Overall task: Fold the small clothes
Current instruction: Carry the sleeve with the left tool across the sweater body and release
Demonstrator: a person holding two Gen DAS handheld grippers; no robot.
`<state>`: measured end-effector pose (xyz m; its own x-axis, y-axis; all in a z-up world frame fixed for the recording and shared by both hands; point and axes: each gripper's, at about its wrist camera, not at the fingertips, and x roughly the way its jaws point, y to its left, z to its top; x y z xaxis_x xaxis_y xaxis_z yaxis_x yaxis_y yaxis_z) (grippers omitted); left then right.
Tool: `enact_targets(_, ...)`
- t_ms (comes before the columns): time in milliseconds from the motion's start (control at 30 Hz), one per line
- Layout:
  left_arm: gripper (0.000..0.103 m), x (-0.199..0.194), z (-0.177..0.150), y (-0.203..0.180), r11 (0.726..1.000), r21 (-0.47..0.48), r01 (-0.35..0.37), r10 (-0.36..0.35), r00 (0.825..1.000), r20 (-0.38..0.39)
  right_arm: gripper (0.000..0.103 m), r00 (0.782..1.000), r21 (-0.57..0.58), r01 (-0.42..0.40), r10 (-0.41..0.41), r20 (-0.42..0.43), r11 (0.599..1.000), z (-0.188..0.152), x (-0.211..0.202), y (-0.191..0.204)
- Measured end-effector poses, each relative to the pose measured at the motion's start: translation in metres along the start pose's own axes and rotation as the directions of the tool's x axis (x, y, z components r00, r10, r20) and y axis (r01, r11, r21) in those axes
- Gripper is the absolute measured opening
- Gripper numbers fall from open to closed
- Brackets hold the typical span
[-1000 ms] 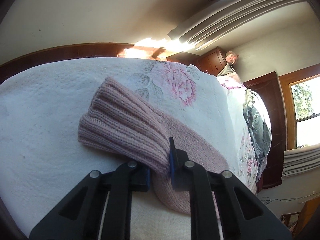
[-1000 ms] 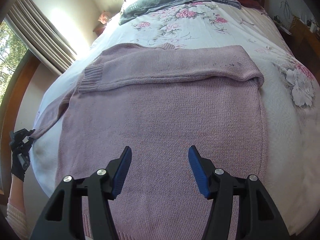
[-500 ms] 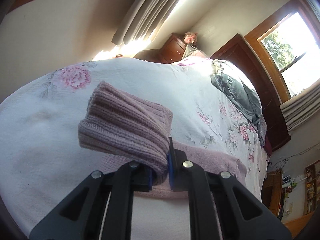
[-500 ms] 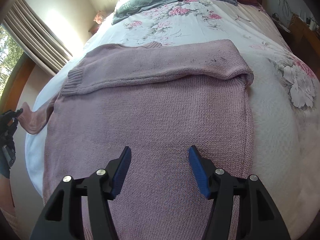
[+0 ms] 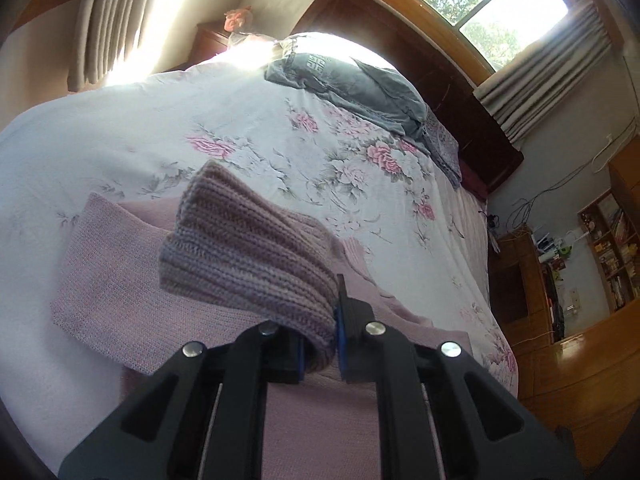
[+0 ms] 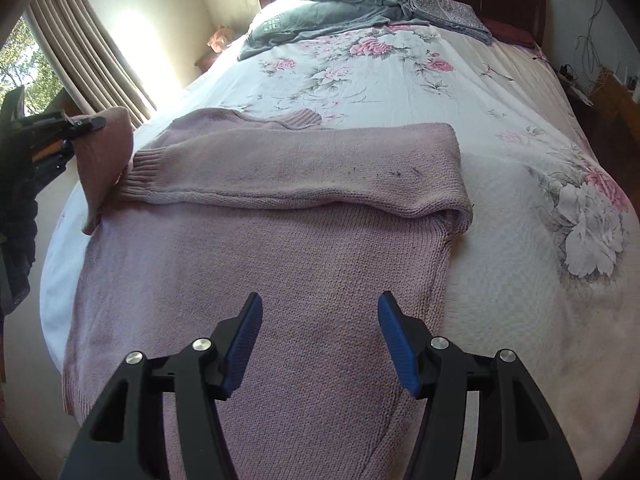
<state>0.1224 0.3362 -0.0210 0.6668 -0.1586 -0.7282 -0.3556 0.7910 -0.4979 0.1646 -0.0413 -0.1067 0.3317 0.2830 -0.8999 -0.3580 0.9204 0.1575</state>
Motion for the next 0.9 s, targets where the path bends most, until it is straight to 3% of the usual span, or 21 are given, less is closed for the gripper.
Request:
enact_targets(133, 0.009, 0.037, -0.016, -0.038, 0.998, 0.054, 0.029, -0.026, 0.998, -0.060, 0.060, 1.000, 0.045, -0.004, 0.004, 0.000, 0.999, 0.002, 0.004, -0.020)
enact_targets(267, 0.010, 0.077, -0.028, -0.043, 0.998, 0.058, 0.021, -0.013, 0.990, -0.138, 0.060, 1.000, 0.069, -0.026, 0.027, -0.009, 0.997, 0.005, 0.012, -0.028)
enact_targets(333, 0.010, 0.094, -0.033, -0.035, 0.999, 0.042, 0.013, -0.005, 0.982, -0.188, 0.060, 1.000, 0.059, -0.013, 0.014, -0.014, 0.998, 0.007, 0.015, -0.026)
enact_targets(400, 0.015, 0.110, -0.042, -0.027, 0.999, 0.028, 0.035, -0.026, 0.962, -0.271, 0.061, 1.000, 0.051, -0.001, 0.002, -0.018, 0.999, 0.010, 0.018, -0.023)
enact_targets(467, 0.021, 0.109, -0.051, -0.030, 0.993, 0.074, 0.094, -0.068, 0.952, -0.298, 0.062, 1.000, 0.052, 0.004, -0.003, -0.022, 0.999, 0.014, 0.020, -0.021)
enact_targets(500, 0.031, 0.103, -0.056, -0.033, 0.984, 0.116, 0.136, -0.095, 0.947, -0.307, 0.062, 1.000, 0.053, 0.005, -0.004, -0.023, 0.999, 0.016, 0.021, -0.021)
enact_targets(567, 0.047, 0.088, -0.066, -0.036, 0.952, 0.156, 0.264, -0.196, 0.914, -0.354, 0.062, 1.000, 0.059, 0.007, -0.006, -0.026, 0.998, 0.021, 0.022, -0.020)
enact_targets(633, 0.049, 0.071, -0.073, -0.029, 0.924, 0.168, 0.343, -0.260, 0.887, -0.383, 0.062, 1.000, 0.067, -0.002, 0.003, -0.021, 0.998, 0.029, 0.022, -0.018)
enact_targets(700, 0.049, 0.053, -0.076, -0.011, 0.916, 0.147, 0.374, -0.296, 0.876, -0.382, 0.062, 0.999, 0.072, -0.030, 0.030, -0.010, 0.997, 0.038, 0.020, -0.014)
enact_targets(733, 0.049, 0.044, -0.074, 0.002, 0.920, 0.126, 0.370, -0.305, 0.881, -0.362, 0.062, 0.999, 0.073, -0.049, 0.049, -0.007, 0.996, 0.044, 0.020, -0.010)
enact_targets(800, 0.049, 0.028, -0.064, 0.031, 0.942, 0.091, 0.322, -0.283, 0.911, -0.301, 0.062, 0.996, 0.060, -0.087, 0.087, -0.008, 0.994, 0.056, 0.023, 0.000)
enact_targets(900, 0.049, 0.007, -0.044, 0.070, 0.979, 0.083, 0.188, -0.168, 0.965, -0.202, 0.062, 0.989, 0.050, -0.142, 0.143, -0.030, 0.989, 0.073, 0.034, 0.019)
